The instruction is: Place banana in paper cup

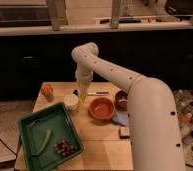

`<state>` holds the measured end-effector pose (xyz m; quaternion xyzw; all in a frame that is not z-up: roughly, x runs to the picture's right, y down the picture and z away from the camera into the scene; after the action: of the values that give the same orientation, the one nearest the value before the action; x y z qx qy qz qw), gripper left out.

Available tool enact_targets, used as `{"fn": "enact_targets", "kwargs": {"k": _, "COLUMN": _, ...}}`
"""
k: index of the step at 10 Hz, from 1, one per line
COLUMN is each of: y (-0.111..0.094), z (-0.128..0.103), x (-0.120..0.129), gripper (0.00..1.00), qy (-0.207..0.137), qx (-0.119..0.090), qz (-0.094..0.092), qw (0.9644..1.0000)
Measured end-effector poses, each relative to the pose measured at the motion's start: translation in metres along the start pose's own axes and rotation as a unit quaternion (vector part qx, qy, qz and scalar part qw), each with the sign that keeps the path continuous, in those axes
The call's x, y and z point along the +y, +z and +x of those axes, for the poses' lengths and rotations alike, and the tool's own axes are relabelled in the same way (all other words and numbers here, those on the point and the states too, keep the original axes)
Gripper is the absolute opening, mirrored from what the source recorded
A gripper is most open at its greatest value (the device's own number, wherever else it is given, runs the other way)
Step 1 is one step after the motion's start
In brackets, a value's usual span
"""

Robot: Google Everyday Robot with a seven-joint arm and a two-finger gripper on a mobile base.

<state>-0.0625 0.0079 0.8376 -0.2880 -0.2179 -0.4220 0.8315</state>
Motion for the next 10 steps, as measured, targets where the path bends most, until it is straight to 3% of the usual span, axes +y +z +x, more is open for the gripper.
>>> {"fn": "enact_targets", "kwargs": {"k": 4, "y": -0.017, "z": -0.010, "x": -0.005, "gripper": 0.01, "qy": -0.046, "qx": -0.005, "qz": -0.033, "qw": 0.9984}}
{"fn": "enact_targets", "kwargs": {"k": 10, "y": -0.062, "z": -0.026, "x": -0.010, "gripper": 0.01, "qy": -0.092, "qx": 0.011, "qz": -0.039, "qw": 0.9950}}
